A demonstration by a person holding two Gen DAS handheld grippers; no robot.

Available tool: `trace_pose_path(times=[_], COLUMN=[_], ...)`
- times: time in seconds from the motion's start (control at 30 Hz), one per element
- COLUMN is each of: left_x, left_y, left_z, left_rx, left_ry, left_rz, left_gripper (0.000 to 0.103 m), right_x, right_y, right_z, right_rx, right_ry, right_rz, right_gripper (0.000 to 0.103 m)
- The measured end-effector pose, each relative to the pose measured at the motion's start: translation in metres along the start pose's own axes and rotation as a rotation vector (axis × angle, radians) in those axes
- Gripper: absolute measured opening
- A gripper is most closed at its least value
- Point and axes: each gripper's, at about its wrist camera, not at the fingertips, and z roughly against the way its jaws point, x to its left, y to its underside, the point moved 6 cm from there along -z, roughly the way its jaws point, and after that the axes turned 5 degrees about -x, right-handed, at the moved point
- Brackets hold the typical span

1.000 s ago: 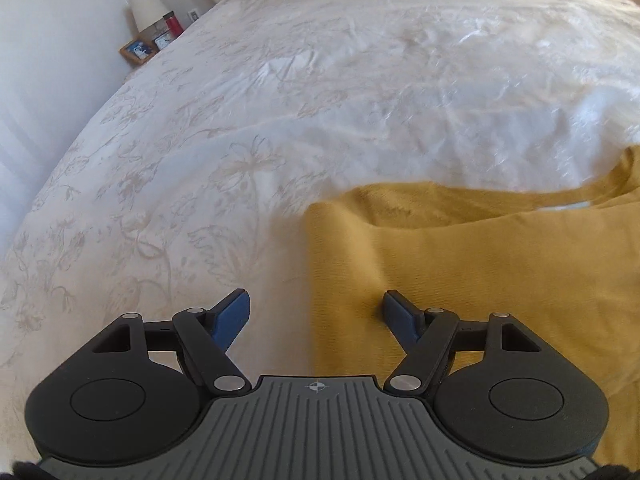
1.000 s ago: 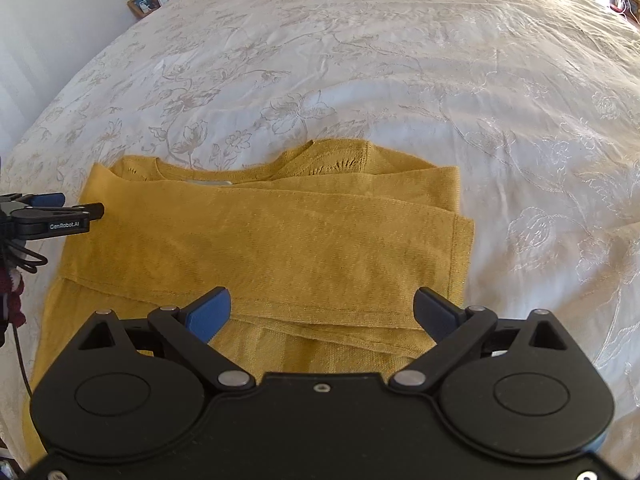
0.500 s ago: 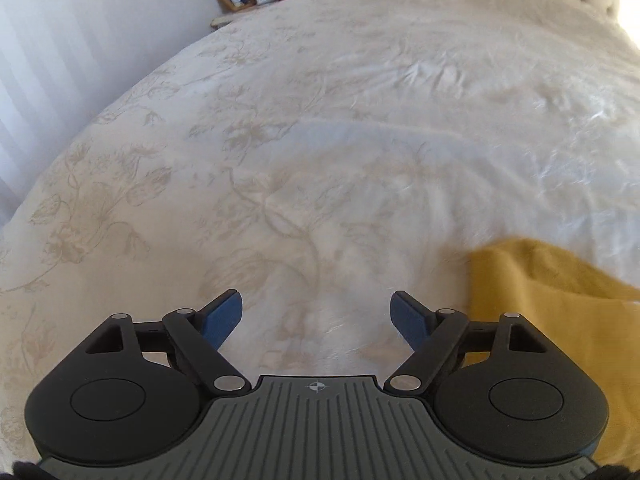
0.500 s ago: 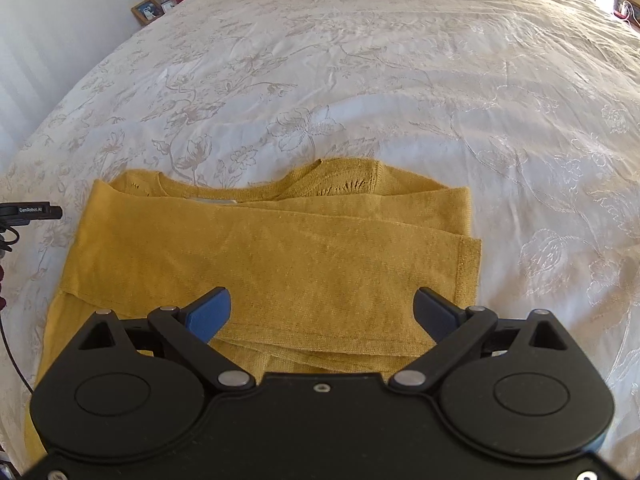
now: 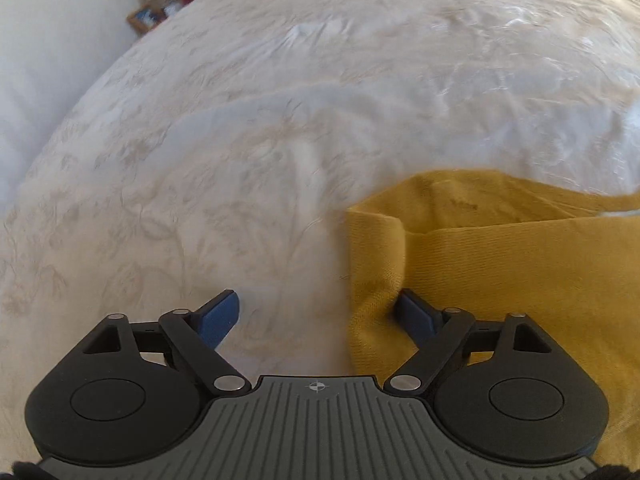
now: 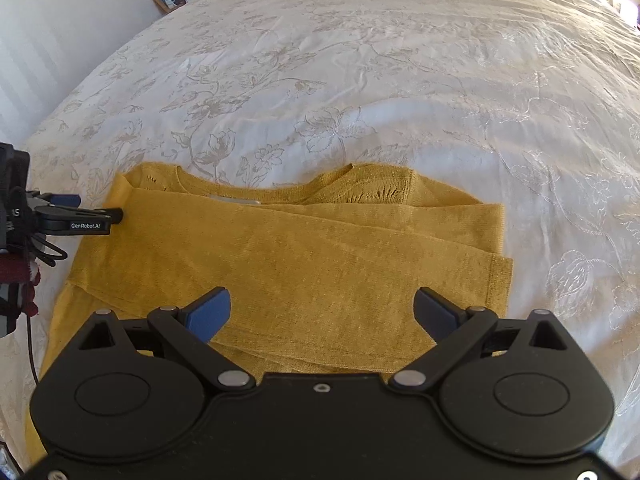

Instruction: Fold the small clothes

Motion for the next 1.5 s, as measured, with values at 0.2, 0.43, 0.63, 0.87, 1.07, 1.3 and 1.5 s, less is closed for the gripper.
trace_pose_path(times=[0.2, 0.43, 0.63, 0.87, 1.07, 1.3, 1.5], left_x=[0.010, 0.019, 0.040, 0.037, 0.000, -0.015, -0.012], left_y=[-0.002, -0.004, -0.021, -0.035, -0.003, 0.062, 0.081], left_z=[-0.003, -0.015, -0.027, 0.010, 0.065, 0.084, 0.069], left_rx=[-0.003, 0.011, 0.026, -0.046, -0.117, -0.084, -0.040], left_ry=[0.042, 0.076, 0.038, 0.007, 0.094, 0.081, 0.058], left_rz=[-0.020, 0.080, 0.206, 0.125, 0.008, -0.129, -0.154], left_gripper=[0.102, 0.103, 0.103, 0.100, 0.100, 0.100, 0.100], right_x=[-0.011, -0.037, -0.039, -0.033, -0.014, -0.003, -0.002], right_y=[0.002, 0.012, -0.001, -0.007, 0.004, 0.019, 0.016], right_z=[-0.013, -0.057, -0.065, -0.033, -0.014, -0.004, -0.004], right_rx=[0.012, 0.107, 0.101, 0.028, 0.010, 0.033, 0.032], right_ry=[0.009, 0.067, 0.077, 0.046, 0.018, 0.005, 0.009], right_rz=[-0.026, -0.043, -0.018, -0.070, -0.081, -0.073, -0.068], right_gripper=[0.099, 0.103, 0.103, 0.103, 0.103, 0.103, 0.103])
